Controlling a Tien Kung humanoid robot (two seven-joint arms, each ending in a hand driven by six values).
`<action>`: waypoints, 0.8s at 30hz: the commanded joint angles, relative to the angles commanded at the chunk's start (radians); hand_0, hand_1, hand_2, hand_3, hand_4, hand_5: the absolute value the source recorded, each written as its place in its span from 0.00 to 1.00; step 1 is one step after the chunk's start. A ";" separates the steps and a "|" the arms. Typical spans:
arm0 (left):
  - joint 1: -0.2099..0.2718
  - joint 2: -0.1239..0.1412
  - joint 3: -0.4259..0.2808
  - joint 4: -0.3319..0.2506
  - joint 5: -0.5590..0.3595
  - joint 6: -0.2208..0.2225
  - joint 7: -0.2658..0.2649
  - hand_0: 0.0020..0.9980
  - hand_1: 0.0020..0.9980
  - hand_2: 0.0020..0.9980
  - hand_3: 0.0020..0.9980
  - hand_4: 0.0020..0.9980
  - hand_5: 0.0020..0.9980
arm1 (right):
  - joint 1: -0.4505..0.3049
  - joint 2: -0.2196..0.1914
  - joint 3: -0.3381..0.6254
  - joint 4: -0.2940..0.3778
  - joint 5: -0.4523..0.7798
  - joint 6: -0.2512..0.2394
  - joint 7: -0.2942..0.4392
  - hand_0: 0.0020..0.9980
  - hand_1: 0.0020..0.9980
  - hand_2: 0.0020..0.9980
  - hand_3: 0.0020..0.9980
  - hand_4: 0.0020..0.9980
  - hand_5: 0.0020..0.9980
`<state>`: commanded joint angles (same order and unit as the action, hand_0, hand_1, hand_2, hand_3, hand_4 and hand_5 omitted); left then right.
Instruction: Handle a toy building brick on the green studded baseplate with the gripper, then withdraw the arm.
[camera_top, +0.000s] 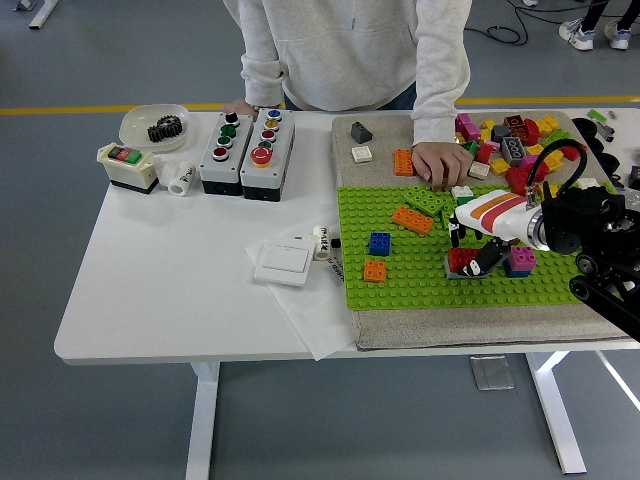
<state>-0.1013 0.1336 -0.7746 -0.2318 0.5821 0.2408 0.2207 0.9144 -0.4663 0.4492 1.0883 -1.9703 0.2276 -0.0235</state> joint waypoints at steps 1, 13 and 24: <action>0.000 0.000 0.000 0.000 0.000 0.000 0.000 0.80 0.85 0.83 0.71 0.79 0.65 | 0.000 0.000 0.000 0.000 -0.001 0.000 0.000 0.33 0.52 0.64 0.57 0.88 0.33; 0.001 0.001 -0.004 0.000 0.007 -0.001 0.002 0.80 0.85 0.83 0.71 0.79 0.65 | 0.001 0.001 0.000 0.001 -0.015 -0.003 0.006 0.33 0.53 0.66 0.58 0.91 0.35; -0.002 0.001 0.002 0.001 0.000 -0.001 -0.001 0.80 0.84 0.83 0.71 0.79 0.65 | 0.004 -0.004 0.006 -0.001 -0.031 -0.001 0.006 0.34 0.55 0.68 0.61 0.94 0.35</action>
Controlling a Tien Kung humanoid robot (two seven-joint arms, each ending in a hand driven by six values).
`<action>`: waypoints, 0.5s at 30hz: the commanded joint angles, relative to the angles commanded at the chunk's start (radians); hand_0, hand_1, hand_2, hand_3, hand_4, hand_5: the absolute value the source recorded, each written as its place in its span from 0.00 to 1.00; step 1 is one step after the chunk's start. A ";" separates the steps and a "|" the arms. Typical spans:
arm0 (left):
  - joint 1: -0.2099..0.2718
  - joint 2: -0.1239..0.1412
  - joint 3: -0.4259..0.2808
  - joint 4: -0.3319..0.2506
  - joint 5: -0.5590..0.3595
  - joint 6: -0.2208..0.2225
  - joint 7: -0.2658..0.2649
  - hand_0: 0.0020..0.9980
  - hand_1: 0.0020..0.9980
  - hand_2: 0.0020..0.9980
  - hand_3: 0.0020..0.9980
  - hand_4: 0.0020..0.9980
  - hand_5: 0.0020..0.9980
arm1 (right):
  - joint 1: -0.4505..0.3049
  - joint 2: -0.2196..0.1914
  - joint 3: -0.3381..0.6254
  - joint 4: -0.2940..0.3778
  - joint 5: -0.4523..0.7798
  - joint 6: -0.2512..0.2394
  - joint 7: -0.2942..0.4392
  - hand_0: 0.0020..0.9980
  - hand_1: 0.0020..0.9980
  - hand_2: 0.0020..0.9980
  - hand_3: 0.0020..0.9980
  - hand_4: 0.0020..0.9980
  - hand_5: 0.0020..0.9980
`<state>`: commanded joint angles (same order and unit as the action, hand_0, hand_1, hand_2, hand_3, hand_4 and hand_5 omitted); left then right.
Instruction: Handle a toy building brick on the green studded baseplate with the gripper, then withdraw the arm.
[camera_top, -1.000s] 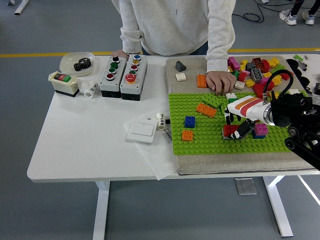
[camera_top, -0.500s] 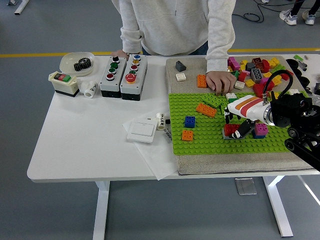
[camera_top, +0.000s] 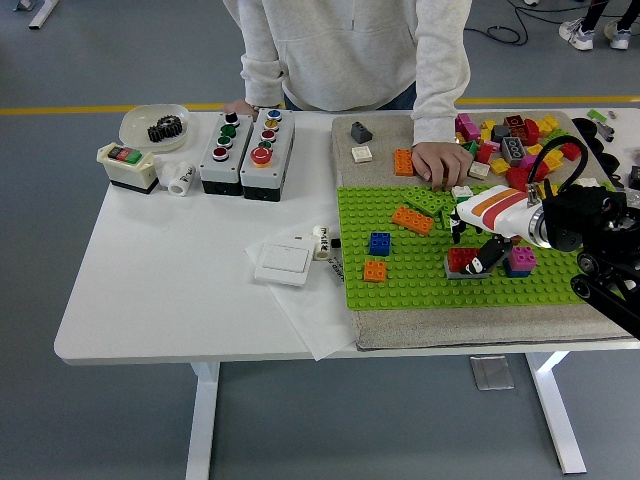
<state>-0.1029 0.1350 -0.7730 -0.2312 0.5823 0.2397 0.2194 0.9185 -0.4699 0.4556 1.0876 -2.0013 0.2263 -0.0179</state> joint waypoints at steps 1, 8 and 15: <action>0.000 0.000 0.000 0.000 0.000 0.000 0.000 0.80 0.84 0.83 0.71 0.79 0.65 | 0.000 -0.001 0.000 0.000 -0.002 0.002 0.000 0.34 0.55 0.68 0.61 0.94 0.35; -0.001 -0.001 0.003 0.000 -0.006 0.000 -0.002 0.80 0.84 0.83 0.71 0.79 0.65 | -0.002 -0.005 0.001 -0.003 -0.016 0.009 -0.003 0.34 0.55 0.69 0.62 0.95 0.36; -0.002 -0.001 0.007 0.000 -0.011 0.000 -0.003 0.80 0.84 0.83 0.71 0.79 0.65 | -0.005 -0.009 0.002 -0.009 -0.030 0.007 -0.005 0.34 0.55 0.68 0.62 0.95 0.36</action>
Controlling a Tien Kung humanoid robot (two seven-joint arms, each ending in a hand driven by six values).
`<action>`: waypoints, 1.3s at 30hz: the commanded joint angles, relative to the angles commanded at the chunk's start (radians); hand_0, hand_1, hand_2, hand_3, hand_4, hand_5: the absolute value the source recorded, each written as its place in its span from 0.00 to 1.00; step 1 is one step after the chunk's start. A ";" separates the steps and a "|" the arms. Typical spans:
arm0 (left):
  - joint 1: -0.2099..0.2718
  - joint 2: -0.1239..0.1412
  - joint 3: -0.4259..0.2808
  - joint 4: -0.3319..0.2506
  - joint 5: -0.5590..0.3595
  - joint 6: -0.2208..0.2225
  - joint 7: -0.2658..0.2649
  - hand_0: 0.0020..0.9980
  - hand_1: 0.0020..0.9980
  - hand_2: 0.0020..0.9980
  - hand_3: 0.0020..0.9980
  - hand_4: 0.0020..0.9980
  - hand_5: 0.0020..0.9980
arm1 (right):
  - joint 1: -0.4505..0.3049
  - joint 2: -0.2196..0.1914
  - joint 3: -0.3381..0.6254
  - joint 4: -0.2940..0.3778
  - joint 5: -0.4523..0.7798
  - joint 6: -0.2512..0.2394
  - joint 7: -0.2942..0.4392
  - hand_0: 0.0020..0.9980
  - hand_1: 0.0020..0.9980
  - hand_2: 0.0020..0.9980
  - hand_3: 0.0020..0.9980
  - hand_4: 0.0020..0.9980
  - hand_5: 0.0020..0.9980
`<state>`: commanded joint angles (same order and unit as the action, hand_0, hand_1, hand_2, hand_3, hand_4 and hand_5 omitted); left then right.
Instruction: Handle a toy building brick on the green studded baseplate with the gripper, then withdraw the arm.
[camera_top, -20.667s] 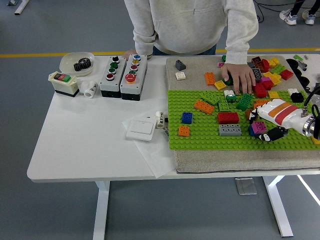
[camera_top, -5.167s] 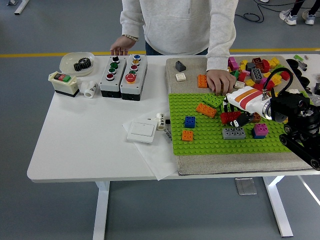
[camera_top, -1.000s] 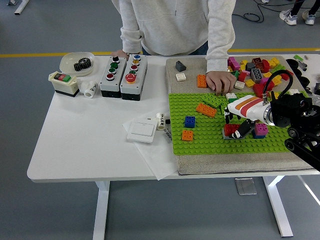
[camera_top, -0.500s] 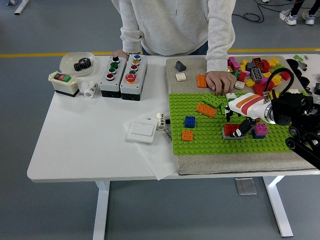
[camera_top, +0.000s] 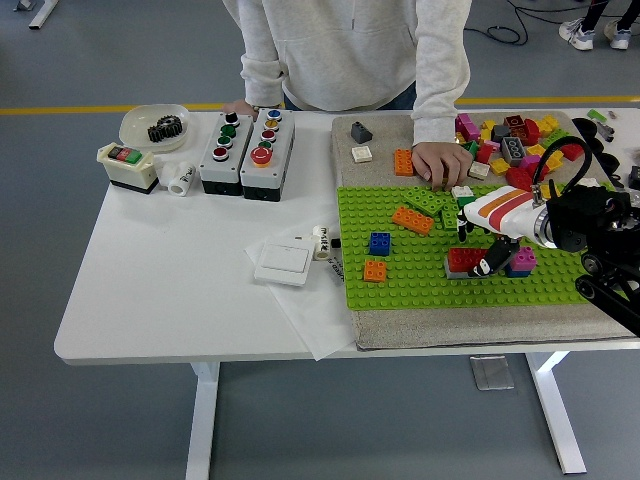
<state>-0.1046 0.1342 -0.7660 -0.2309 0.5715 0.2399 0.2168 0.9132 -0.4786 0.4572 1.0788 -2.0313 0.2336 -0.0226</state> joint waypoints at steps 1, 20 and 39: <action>0.000 0.000 0.001 0.000 -0.001 0.000 0.000 0.80 0.84 0.82 0.71 0.79 0.65 | -0.001 -0.001 0.000 -0.001 -0.002 -0.001 0.000 0.34 0.55 0.69 0.62 0.96 0.36; 0.000 -0.001 0.003 0.001 -0.005 0.000 -0.002 0.80 0.84 0.82 0.71 0.79 0.65 | -0.013 -0.018 0.000 -0.017 -0.022 -0.012 -0.004 0.35 0.56 0.69 0.64 0.97 0.38; 0.002 -0.002 -0.003 0.000 0.005 0.001 0.002 0.80 0.84 0.82 0.71 0.79 0.65 | -0.018 -0.005 0.000 -0.040 -0.025 -0.025 -0.004 0.35 0.56 0.69 0.64 0.98 0.38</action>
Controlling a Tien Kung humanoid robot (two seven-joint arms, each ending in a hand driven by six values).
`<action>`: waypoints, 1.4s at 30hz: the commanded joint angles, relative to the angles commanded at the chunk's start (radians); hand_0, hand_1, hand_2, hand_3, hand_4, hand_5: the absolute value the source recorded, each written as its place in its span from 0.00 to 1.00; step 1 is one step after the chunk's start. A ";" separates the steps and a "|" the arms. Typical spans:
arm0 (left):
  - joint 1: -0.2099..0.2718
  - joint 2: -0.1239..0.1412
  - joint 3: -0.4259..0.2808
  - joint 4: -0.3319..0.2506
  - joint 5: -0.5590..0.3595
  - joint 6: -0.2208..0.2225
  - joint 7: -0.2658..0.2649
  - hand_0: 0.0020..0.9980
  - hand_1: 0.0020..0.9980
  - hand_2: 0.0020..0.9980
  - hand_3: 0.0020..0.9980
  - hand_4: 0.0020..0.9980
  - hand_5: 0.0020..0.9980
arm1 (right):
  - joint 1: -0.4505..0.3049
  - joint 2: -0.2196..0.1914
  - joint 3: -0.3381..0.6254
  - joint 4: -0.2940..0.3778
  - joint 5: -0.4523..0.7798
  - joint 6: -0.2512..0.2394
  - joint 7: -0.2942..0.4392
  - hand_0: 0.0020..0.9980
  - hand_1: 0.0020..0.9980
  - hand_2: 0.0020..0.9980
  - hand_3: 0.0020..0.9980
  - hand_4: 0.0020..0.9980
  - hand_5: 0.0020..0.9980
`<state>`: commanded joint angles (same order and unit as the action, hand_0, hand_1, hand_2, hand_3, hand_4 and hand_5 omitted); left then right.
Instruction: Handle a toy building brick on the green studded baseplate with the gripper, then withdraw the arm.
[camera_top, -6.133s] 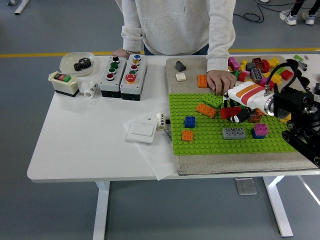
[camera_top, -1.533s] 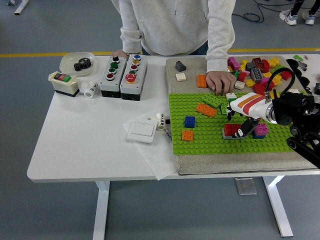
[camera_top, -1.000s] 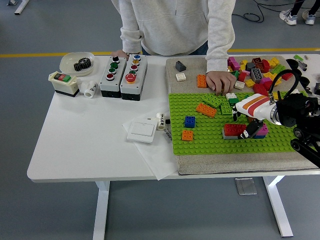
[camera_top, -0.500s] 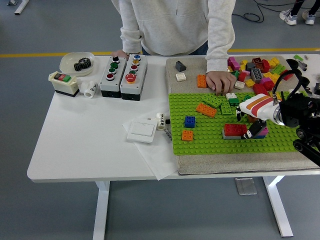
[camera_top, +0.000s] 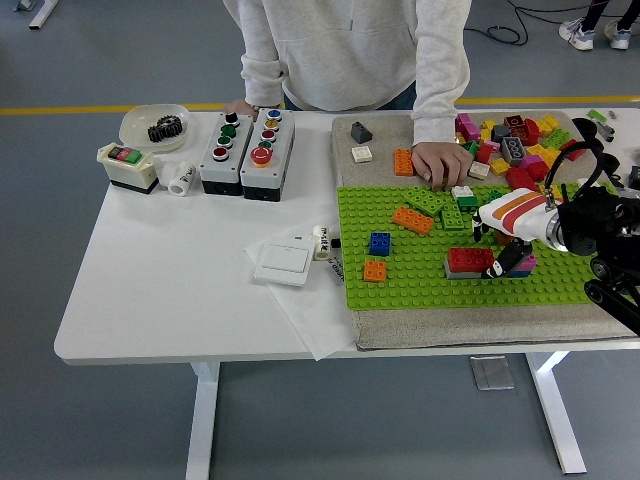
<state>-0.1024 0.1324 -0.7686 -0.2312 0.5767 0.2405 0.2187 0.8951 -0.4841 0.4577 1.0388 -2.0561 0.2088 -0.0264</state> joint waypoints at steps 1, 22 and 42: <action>0.000 0.000 0.000 0.000 0.001 0.000 0.000 0.80 0.84 0.82 0.71 0.79 0.65 | 0.000 0.001 -0.001 -0.001 0.000 0.000 0.000 0.35 0.56 0.69 0.64 0.98 0.38; 0.001 0.000 -0.002 0.000 0.005 -0.001 0.000 0.80 0.85 0.83 0.71 0.79 0.65 | 0.000 0.002 0.000 -0.014 -0.003 -0.015 -0.002 0.35 0.56 0.69 0.63 0.97 0.38; -0.003 0.001 0.009 0.000 -0.010 -0.001 -0.003 0.80 0.84 0.83 0.71 0.79 0.65 | 0.005 0.003 0.005 -0.018 -0.003 -0.010 -0.001 0.35 0.56 0.69 0.63 0.97 0.38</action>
<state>-0.1055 0.1330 -0.7593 -0.2315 0.5668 0.2392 0.2160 0.9003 -0.4810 0.4624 1.0209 -2.0593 0.1991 -0.0273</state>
